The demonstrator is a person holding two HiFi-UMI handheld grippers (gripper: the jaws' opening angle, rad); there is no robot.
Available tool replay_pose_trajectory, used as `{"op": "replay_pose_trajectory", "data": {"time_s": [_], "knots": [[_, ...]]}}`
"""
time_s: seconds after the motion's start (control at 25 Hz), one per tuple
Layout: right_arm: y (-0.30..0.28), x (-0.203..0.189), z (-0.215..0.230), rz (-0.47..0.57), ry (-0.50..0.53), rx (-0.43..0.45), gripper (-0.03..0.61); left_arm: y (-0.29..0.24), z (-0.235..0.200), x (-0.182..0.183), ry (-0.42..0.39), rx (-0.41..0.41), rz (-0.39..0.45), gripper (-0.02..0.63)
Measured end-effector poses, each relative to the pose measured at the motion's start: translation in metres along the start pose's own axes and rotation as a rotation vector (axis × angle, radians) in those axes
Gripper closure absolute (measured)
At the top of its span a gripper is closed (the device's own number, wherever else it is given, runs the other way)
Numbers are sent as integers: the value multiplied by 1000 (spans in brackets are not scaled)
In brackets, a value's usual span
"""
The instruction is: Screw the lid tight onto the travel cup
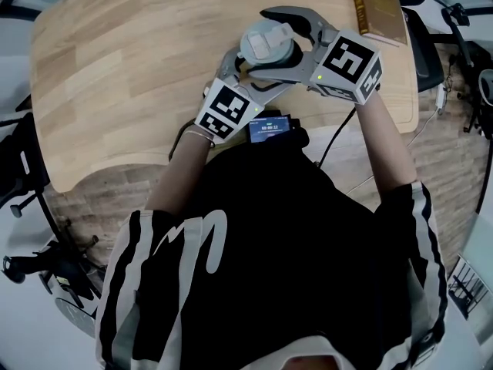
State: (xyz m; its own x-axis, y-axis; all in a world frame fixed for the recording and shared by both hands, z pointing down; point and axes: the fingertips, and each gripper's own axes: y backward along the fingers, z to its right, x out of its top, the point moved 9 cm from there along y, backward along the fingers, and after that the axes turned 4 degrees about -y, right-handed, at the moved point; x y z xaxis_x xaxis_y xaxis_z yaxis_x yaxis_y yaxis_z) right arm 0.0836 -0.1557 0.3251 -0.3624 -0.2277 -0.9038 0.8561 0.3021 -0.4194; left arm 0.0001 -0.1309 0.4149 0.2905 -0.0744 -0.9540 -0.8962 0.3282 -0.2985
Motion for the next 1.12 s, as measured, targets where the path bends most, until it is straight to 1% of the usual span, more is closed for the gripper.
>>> {"op": "replay_pose_trajectory", "data": {"time_s": [0.32, 0.52, 0.68, 0.96, 1.12], "knots": [[9, -1, -6, 87, -6, -9, 126, 1, -1, -2, 5, 0, 6, 212], [19, 0, -9, 197, -2, -35, 126, 3, -1, -3, 6, 1, 11, 212], [28, -5, -12, 259, -10, -54, 126, 4, 0, -3, 10, 1, 14, 212], [36, -14, -14, 314, -35, -92, 126, 3, 1, -2, 12, 3, 15, 212], [37, -18, -16, 344, -31, -102, 126, 5, 1, -2, 13, 6, 14, 212]]}}
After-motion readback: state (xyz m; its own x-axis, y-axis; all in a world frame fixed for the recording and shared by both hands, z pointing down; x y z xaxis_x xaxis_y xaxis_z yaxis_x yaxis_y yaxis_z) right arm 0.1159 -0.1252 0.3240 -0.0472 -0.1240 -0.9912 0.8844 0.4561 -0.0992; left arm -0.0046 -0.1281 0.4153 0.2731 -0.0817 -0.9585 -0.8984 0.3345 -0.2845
